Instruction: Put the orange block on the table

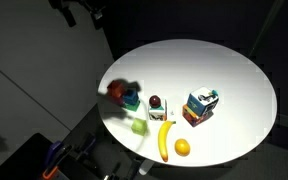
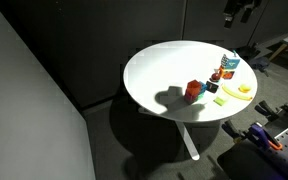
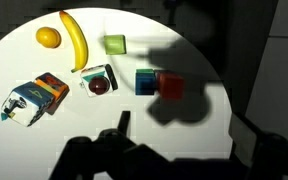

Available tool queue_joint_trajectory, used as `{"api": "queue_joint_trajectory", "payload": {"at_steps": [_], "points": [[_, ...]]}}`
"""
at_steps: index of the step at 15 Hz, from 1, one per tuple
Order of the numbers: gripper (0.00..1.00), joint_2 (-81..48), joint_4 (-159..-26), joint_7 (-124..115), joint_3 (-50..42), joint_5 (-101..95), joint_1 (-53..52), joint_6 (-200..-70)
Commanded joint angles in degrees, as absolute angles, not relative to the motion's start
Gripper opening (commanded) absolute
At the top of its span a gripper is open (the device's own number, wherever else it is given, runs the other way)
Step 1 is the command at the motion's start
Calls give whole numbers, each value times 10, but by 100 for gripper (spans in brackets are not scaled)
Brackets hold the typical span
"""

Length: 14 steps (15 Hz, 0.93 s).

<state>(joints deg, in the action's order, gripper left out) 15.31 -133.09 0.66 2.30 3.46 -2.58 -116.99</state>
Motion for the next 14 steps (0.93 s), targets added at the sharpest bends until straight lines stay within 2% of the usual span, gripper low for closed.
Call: {"api": "queue_joint_trajectory", "payload": {"at_steps": [1, 14], "points": [[100, 116, -1316, 2, 32, 30, -33, -1191], [100, -15, -1301, -9, 46, 24, -42, -1302]]}}
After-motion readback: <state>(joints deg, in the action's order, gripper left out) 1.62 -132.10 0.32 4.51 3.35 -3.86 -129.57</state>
